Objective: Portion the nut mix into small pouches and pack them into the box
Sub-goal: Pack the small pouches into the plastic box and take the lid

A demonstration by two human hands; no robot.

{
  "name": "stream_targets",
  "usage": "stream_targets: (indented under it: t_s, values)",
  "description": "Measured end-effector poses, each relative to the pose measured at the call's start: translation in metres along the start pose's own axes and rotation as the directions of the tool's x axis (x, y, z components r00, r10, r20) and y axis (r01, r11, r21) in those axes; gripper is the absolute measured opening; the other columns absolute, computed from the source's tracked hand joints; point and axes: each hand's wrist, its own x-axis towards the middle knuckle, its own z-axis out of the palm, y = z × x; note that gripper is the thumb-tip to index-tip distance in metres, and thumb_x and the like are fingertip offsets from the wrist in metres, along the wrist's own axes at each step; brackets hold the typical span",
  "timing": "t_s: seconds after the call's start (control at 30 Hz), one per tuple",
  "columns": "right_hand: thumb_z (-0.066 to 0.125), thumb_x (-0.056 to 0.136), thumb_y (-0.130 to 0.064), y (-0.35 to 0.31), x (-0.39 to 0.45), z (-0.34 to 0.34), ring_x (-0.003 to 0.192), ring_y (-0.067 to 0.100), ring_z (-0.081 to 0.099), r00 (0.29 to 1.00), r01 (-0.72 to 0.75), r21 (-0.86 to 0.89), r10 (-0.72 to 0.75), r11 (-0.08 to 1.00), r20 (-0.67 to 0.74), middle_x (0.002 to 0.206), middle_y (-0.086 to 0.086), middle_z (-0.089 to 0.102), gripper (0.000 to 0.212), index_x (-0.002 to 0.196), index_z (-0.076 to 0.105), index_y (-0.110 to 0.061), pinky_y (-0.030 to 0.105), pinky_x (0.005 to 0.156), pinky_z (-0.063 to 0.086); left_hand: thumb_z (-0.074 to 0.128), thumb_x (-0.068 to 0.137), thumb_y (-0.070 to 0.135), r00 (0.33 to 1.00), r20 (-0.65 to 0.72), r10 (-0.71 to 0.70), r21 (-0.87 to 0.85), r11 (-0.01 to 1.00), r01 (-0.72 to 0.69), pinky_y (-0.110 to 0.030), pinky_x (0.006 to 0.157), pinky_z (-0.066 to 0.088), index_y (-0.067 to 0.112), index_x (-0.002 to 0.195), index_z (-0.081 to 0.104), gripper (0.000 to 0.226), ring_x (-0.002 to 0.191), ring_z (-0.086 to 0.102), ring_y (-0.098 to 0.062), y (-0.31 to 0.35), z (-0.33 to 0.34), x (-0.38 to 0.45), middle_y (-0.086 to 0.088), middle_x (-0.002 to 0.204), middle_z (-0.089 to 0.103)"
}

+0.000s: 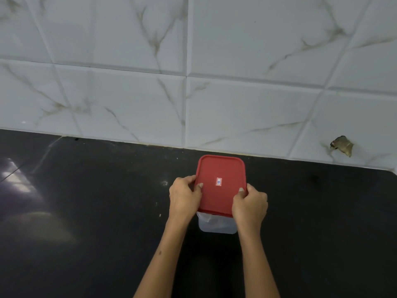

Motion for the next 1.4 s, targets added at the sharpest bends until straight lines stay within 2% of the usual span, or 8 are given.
stream_targets:
  t_s: [0.13,0.27,0.63,0.9,1.03,1.13,1.2,1.4]
  values:
    - [0.046,0.096,-0.02,0.003,0.004,-0.008,0.099,0.031,0.057,1.0,0.007,-0.019,-0.008,1.0,-0.026,0.112,0.017,0.054,0.033,0.126,0.058,-0.012,0.045,0.086,0.051,0.061,0.094,0.019,0.999,-0.004,0.033,0.01,0.999,-0.033,-0.011,0.069,0.046,0.012,0.128,0.061,0.035,0.077,0.059,-0.004,-0.002,0.007,0.001,0.006,0.091,0.063]
    - [0.046,0.097,-0.016,0.008,0.006,-0.01,0.111,0.032,0.053,1.0,-0.003,-0.048,0.003,0.999,0.001,0.12,0.017,0.053,0.041,0.137,0.048,-0.014,0.041,0.093,0.046,0.061,0.093,0.023,1.0,-0.007,0.031,0.071,0.997,-0.03,-0.031,0.091,0.051,0.013,0.125,0.064,0.034,0.101,0.061,-0.019,-0.005,0.018,-0.002,-0.007,0.111,0.062]
    - [0.044,0.098,-0.019,0.016,0.01,-0.002,0.101,0.025,0.057,0.994,0.101,-0.08,-0.097,0.992,0.051,0.112,0.011,0.053,0.041,0.139,0.046,-0.014,0.036,0.084,0.051,0.063,0.092,0.016,0.995,-0.064,-0.074,0.0,0.997,0.074,-0.032,0.093,0.052,0.01,0.124,0.064,0.033,0.104,0.064,-0.021,-0.011,0.019,-0.001,-0.007,0.113,0.069]
    - [0.048,0.096,-0.035,0.009,0.023,-0.011,0.128,0.029,0.044,0.991,0.017,-0.029,-0.013,0.999,0.132,0.14,0.01,0.046,0.055,0.145,0.033,-0.015,0.042,0.101,0.039,0.064,0.09,0.036,0.996,-0.045,-0.083,0.072,0.994,0.086,-0.039,0.102,0.045,0.007,0.135,0.052,0.055,0.121,0.056,-0.025,-0.009,0.018,0.019,-0.008,0.131,0.059]
    - [0.048,0.09,-0.055,-0.01,0.06,-0.006,0.122,0.028,0.05,0.933,-0.237,0.199,0.166,0.951,0.319,0.138,0.011,0.05,0.064,0.135,0.045,-0.009,0.041,0.1,0.041,0.055,0.09,0.053,0.941,0.167,-0.296,-0.232,0.915,0.329,-0.032,0.079,0.048,0.008,0.087,0.059,0.045,0.089,0.061,-0.023,0.003,0.025,0.072,-0.009,0.091,0.062]
    - [0.051,0.086,-0.06,-0.02,0.083,0.008,0.121,0.03,0.052,0.817,-0.467,0.299,0.277,0.832,0.505,0.137,0.014,0.05,0.076,0.135,0.043,-0.002,0.043,0.104,0.041,0.061,0.087,0.054,0.851,0.332,-0.406,-0.319,0.801,0.507,-0.033,0.073,0.052,0.007,0.111,0.054,0.053,0.086,0.062,-0.022,0.009,0.036,0.097,-0.009,0.101,0.063]
    - [0.054,0.086,-0.058,-0.019,0.092,0.015,0.121,0.03,0.052,0.78,-0.501,0.277,0.29,0.82,0.554,0.136,0.013,0.051,0.075,0.135,0.044,-0.001,0.044,0.106,0.04,0.064,0.087,0.049,0.833,0.33,-0.443,-0.338,0.769,0.543,-0.035,0.068,0.054,0.002,0.113,0.054,0.054,0.078,0.062,-0.021,0.006,0.045,0.103,-0.009,0.094,0.063]
    - [0.062,0.086,-0.047,-0.009,0.104,0.026,0.101,0.027,0.061,0.792,-0.488,0.261,0.297,0.833,0.533,0.106,0.009,0.064,0.038,0.095,0.056,-0.011,0.043,0.098,0.047,0.064,0.087,0.05,0.908,0.168,-0.384,-0.231,0.88,0.415,-0.033,0.07,0.051,0.013,0.061,0.051,0.047,0.064,0.054,-0.019,-0.01,0.059,0.11,-0.004,0.069,0.055]
